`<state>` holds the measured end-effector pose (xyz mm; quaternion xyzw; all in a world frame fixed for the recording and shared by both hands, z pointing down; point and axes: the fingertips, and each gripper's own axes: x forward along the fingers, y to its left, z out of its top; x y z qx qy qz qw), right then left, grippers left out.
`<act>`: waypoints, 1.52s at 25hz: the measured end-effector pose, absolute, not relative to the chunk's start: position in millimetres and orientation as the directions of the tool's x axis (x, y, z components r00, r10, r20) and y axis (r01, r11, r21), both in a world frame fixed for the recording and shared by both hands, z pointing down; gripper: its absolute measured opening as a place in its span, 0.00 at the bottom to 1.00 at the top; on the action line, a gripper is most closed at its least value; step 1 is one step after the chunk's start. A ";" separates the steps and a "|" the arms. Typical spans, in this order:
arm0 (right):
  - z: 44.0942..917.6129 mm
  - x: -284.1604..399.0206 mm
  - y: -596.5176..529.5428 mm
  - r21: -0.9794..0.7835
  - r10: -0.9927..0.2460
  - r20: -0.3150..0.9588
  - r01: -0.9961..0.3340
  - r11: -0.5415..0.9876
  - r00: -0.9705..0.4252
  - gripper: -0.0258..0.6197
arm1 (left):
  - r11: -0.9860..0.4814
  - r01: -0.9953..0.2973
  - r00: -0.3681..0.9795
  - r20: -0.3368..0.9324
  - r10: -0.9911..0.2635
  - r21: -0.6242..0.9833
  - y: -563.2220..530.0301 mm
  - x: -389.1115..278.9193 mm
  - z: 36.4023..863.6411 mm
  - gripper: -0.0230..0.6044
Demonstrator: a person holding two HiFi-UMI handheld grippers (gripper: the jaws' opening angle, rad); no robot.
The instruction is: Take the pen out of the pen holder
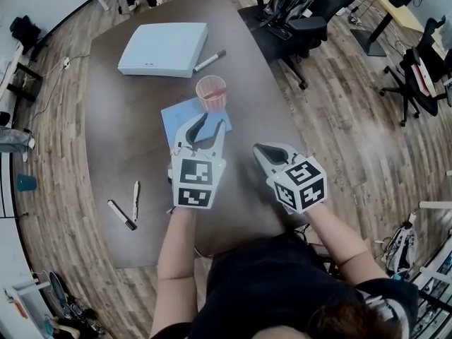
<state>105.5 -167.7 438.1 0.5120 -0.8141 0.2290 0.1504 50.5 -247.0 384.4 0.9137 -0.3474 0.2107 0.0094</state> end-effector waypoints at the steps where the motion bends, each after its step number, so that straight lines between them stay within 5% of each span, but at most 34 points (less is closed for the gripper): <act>1: 442.0 109.8 -169.3 -0.228 -0.760 0.485 -0.901 0.368 -0.433 0.06 | -0.756 -0.640 0.664 0.399 -0.633 -0.133 -251.6 55.8 387.8 0.26; 28: 514.5 149.3 -213.3 -0.374 -0.658 0.537 -0.848 0.375 -0.527 0.06 | -0.687 -0.619 0.462 0.531 -0.710 -0.380 -341.9 119.5 456.8 0.26; 33: 520.7 159.0 -215.4 -0.391 -0.651 0.534 -0.840 0.376 -0.540 0.06 | -0.663 -0.634 0.444 0.514 -0.734 -0.398 -344.7 122.3 455.3 0.15; 38: 521.4 162.4 -215.0 -0.405 -0.647 0.521 -0.829 0.386 -0.556 0.06 | -0.650 -0.642 0.440 0.498 -0.747 -0.408 -343.0 122.1 449.2 0.15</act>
